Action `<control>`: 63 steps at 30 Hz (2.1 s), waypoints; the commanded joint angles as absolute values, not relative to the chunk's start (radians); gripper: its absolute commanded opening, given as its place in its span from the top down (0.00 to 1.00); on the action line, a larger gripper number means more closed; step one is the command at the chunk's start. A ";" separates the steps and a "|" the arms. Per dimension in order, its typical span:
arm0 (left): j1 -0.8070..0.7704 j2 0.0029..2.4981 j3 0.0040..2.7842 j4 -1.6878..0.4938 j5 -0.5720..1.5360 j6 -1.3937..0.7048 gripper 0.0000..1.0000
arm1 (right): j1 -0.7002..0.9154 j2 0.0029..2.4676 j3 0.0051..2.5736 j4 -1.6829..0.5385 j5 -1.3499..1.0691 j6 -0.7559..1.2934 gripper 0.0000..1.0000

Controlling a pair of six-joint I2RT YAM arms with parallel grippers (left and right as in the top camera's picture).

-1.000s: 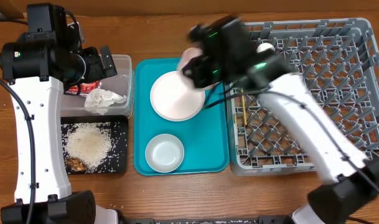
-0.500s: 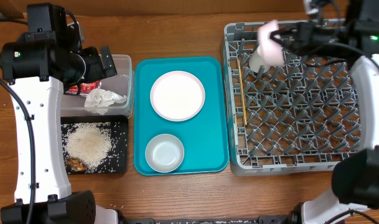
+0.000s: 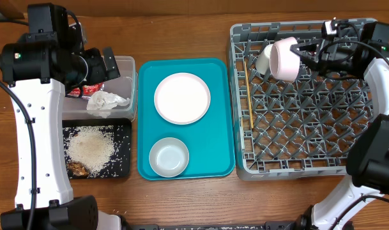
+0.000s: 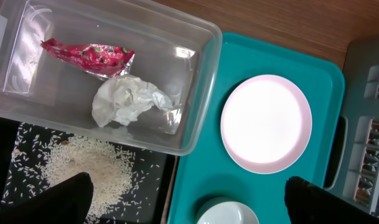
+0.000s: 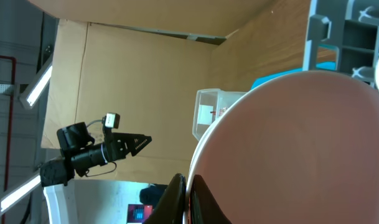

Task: Sort waste into correct bins and load items into the dishwasher
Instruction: 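Lift pink bowl with right gripper and carry it over rack, then lower pink bowl upside down into rack beside white cup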

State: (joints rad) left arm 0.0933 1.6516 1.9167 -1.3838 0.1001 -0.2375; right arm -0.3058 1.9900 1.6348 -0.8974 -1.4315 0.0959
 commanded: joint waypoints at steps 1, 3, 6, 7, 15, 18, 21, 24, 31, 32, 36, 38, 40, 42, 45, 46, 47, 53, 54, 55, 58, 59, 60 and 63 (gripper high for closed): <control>0.091 1.659 1.917 -1.384 0.093 -0.251 0.00 | -0.305 2.034 1.629 -0.888 -1.400 0.077 0.96; 0.091 1.659 1.917 -1.384 0.093 -0.251 0.00 | -0.307 2.045 1.629 -0.888 -1.377 0.077 0.96; 0.091 1.659 1.917 -1.384 0.093 -0.251 0.00 | -0.306 2.059 1.628 -0.889 -1.368 0.077 0.96; 0.091 1.659 1.917 -1.384 0.093 -0.251 0.00 | -0.306 2.064 1.629 -0.889 -1.361 0.077 0.96; 0.091 1.659 1.917 -1.384 0.093 -0.251 0.00 | -0.315 2.073 1.628 -0.894 -1.227 0.078 0.96; 0.091 1.659 1.917 -1.384 0.093 -0.251 0.00 | -0.327 2.073 1.629 -0.900 -1.204 0.078 0.96; 0.091 1.659 1.917 -1.384 0.093 -0.251 0.00 | -0.336 2.073 1.629 -0.900 -1.172 0.078 0.96; 0.091 1.659 1.917 -1.384 0.093 -0.251 0.00 | -0.344 2.073 1.629 -0.899 -1.132 0.078 0.93; 0.091 1.659 1.917 -1.384 0.093 -0.251 0.00 | -0.361 2.073 1.629 -0.895 -1.060 0.077 0.78; 0.091 1.659 1.917 -1.384 0.093 -0.251 0.00 | -0.364 2.073 1.629 -0.895 -1.047 0.078 0.76; 0.091 1.659 1.917 -1.384 0.093 -0.251 0.00 | -0.381 2.072 1.630 -0.882 -0.979 0.078 0.70; 0.091 1.659 1.917 -1.384 0.093 -0.251 0.00 | -0.390 2.072 1.632 -0.864 -0.940 0.078 0.69; 0.091 1.659 1.917 -1.384 0.093 -0.251 0.00 | -0.404 2.072 1.643 -0.858 -0.886 0.083 0.69; 0.091 1.659 1.917 -1.384 0.093 -0.251 0.00 | -0.418 2.072 1.662 -0.859 -0.838 0.111 0.70; 0.091 1.659 1.917 -1.384 0.093 -0.251 0.00 | -0.446 2.070 1.722 -0.873 -0.801 0.161 0.69; 0.091 1.659 1.917 -1.384 0.093 -0.251 0.00 | -0.452 2.070 1.742 -0.880 -0.800 0.166 0.69; 0.091 1.659 1.917 -1.384 0.093 -0.251 0.00 | -0.457 2.067 1.762 -0.891 -0.800 0.171 0.70; 0.091 1.659 1.917 -1.384 0.093 -0.251 0.00 | -0.441 2.030 1.919 -1.038 -0.633 0.184 0.70; 0.091 1.659 1.917 -1.384 0.093 -0.251 0.00 | -0.430 2.022 1.941 -1.063 -0.599 0.182 0.70; 0.091 1.659 1.917 -1.384 0.093 -0.251 0.00 | -0.414 2.011 1.961 -1.089 -0.558 0.178 0.71; 0.091 1.659 1.917 -1.384 0.093 -0.251 0.00 | -0.356 1.976 1.985 -1.139 -0.443 0.160 0.71; 0.091 1.659 1.917 -1.384 0.093 -0.251 0.00 | -0.332 1.964 1.985 -1.151 -0.393 0.160 0.71; 0.091 1.659 1.917 -1.384 0.093 -0.251 0.00 | -0.310 1.955 1.985 -1.163 -0.352 0.160 0.72; 0.091 1.659 1.917 -1.384 0.094 -0.251 0.00 | -0.216 1.944 1.985 -1.216 -0.251 0.160 0.74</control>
